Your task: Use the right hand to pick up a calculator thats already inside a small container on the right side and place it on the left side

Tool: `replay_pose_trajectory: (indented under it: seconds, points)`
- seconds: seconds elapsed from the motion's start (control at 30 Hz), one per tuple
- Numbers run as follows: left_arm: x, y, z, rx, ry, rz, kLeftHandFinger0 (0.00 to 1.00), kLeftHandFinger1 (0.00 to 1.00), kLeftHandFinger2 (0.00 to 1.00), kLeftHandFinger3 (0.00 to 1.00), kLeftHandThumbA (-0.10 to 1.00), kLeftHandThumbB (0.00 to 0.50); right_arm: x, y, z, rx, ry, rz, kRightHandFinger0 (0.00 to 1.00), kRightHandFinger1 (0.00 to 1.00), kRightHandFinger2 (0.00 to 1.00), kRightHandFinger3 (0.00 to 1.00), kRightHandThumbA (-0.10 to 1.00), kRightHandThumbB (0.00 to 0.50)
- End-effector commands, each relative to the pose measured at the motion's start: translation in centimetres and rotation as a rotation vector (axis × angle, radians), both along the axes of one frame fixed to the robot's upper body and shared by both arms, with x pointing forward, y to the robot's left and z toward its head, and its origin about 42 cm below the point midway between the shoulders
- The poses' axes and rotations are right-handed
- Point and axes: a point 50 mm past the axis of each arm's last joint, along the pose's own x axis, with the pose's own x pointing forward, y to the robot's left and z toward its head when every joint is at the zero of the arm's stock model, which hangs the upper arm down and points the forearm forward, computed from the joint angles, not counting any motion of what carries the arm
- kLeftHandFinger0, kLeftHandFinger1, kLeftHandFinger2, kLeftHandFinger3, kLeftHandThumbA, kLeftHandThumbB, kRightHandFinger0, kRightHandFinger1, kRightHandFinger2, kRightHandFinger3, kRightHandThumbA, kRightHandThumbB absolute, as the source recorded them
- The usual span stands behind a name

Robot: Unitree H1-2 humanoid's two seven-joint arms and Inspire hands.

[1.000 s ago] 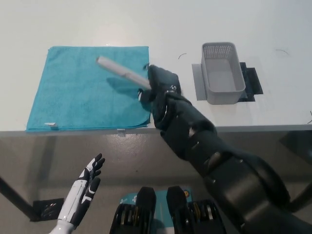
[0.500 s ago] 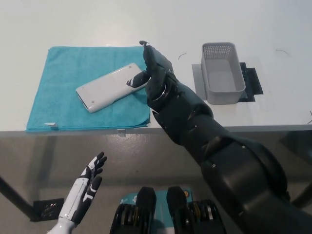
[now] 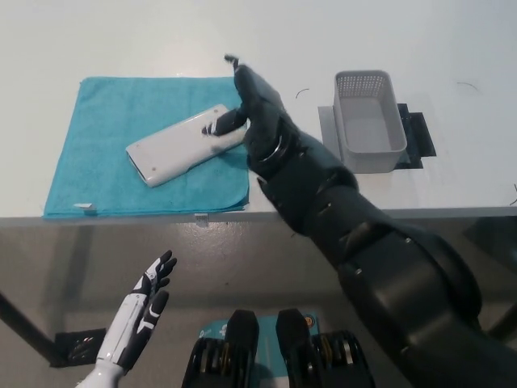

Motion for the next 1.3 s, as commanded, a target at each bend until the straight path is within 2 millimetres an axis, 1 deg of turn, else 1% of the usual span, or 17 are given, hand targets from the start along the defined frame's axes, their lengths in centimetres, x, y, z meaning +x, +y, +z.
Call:
replay_pose_trajectory:
  seconds: [0.0, 0.07, 0.13, 0.17, 0.23, 0.27, 0.3, 0.33, 0.4, 0.57, 0.7, 0.9, 0.97, 1.07, 1.13, 1.17, 1.27]
  points:
    - [0.5, 0.7, 1.2, 0.011, -0.05, -0.015, 1.0, 1.0, 1.0, 1.0, 1.0, 0.056, 1.0, -0.8, 11.1, 0.29, -0.454, 0.169, 1.0, 1.0, 1.0, 1.0, 1.0, 0.438]
    - [0.6, 0.7, 1.2, 0.013, -0.05, -0.013, 1.0, 1.0, 1.0, 1.0, 1.0, 0.05, 0.6, -1.8, 12.3, 0.34, -0.527, 0.21, 1.0, 1.0, 1.0, 1.0, 1.0, 0.429]
    - [0.5, 0.9, 1.0, 0.014, -0.053, -0.017, 1.0, 1.0, 1.0, 1.0, 1.0, 0.03, -1.4, -3.6, 13.7, 0.338, -0.631, 0.232, 1.0, 1.0, 1.0, 1.0, 1.0, 0.448]
    - [0.5, 1.0, 0.9, 0.01, -0.053, -0.019, 1.0, 1.0, 1.0, 1.0, 1.0, 0.025, -3.2, -5.0, 14.4, 0.33, -0.694, 0.232, 1.0, 1.0, 1.0, 1.0, 1.0, 0.464]
    - [0.4, 1.1, 0.8, -0.007, -0.046, -0.017, 1.0, 1.0, 1.0, 1.0, 1.0, 0.029, -5.8, -6.7, 14.9, 0.348, -0.782, 0.26, 1.0, 1.0, 1.0, 1.0, 1.0, 0.441]
    - [0.5, 1.1, 0.8, -0.007, -0.042, -0.011, 1.0, 1.0, 1.0, 1.0, 1.0, 0.029, -8.6, -8.3, 15.2, 0.337, -0.86, 0.273, 1.0, 1.0, 1.0, 1.0, 1.0, 0.432]
    - [0.4, 1.1, 0.7, -0.003, -0.043, -0.01, 1.0, 1.0, 1.0, 1.0, 1.0, 0.022, -10.5, -9.3, 15.3, 0.328, -0.885, 0.267, 1.0, 1.0, 1.0, 1.0, 1.0, 0.45]
    - [0.3, 1.0, 0.5, 0.001, -0.044, -0.008, 1.0, 1.0, 1.0, 1.0, 1.0, 0.015, -12.1, -10.1, 15.2, 0.314, -0.914, 0.27, 1.0, 1.0, 1.0, 1.0, 1.0, 0.437]
    - [0.4, 0.9, 0.5, 0.011, -0.042, -0.005, 1.0, 1.0, 1.0, 1.0, 1.0, 0.027, -14.2, -11.3, 15.0, 0.316, -0.98, 0.289, 1.0, 1.0, 1.0, 1.0, 1.0, 0.402]
    - [0.8, 0.7, 0.6, 0.011, -0.049, -0.001, 1.0, 1.0, 1.0, 1.0, 1.0, 0.014, -18.7, -13.8, 14.6, 0.356, -1.103, 0.313, 1.0, 1.0, 1.0, 1.0, 1.0, 0.431]
    - [1.0, 0.7, 0.5, 0.01, -0.055, 0.004, 1.0, 1.0, 1.0, 1.0, 1.0, 0.018, -20.7, -15.6, 14.3, 0.363, -1.147, 0.29, 1.0, 1.0, 1.0, 1.0, 1.0, 0.456]
    - [3.1, 0.4, 1.8, 0.005, -0.098, -0.004, 1.0, 1.0, 1.0, 1.0, 1.0, 0.009, -24.7, -18.3, 14.6, 0.414, -1.265, 0.289, 1.0, 1.0, 1.0, 1.0, 1.0, 0.4]
    - [3.8, 0.4, 2.2, 0.003, -0.108, -0.006, 1.0, 1.0, 1.0, 1.0, 1.0, 0.005, -25.8, -18.7, 14.2, 0.441, -1.287, 0.291, 1.0, 1.0, 1.0, 1.0, 1.0, 0.405]
    - [4.2, 0.4, 2.4, -0.005, -0.104, -0.005, 1.0, 1.0, 1.0, 1.0, 1.0, 0.018, -27.8, -19.5, 12.8, 0.454, -1.267, 0.319, 1.0, 1.0, 1.0, 1.0, 1.0, 0.454]
    - [4.3, 0.4, 2.4, -0.013, -0.104, -0.008, 1.0, 1.0, 1.0, 1.0, 1.0, 0.011, -28.7, -19.7, 12.0, 0.478, -1.274, 0.314, 1.0, 1.0, 1.0, 1.0, 1.0, 0.466]
    - [4.4, 0.3, 2.4, -0.008, -0.106, -0.009, 1.0, 1.0, 1.0, 1.0, 1.0, 0.011, -29.3, -19.8, 11.6, 0.476, -1.279, 0.301, 1.0, 1.0, 1.0, 1.0, 1.0, 0.446]
    - [4.5, 0.2, 2.5, -0.01, -0.108, -0.011, 1.0, 1.0, 1.0, 1.0, 1.0, 0.01, -30.8, -20.4, 10.6, 0.43, -1.307, 0.26, 1.0, 1.0, 1.0, 1.0, 1.0, 0.438]
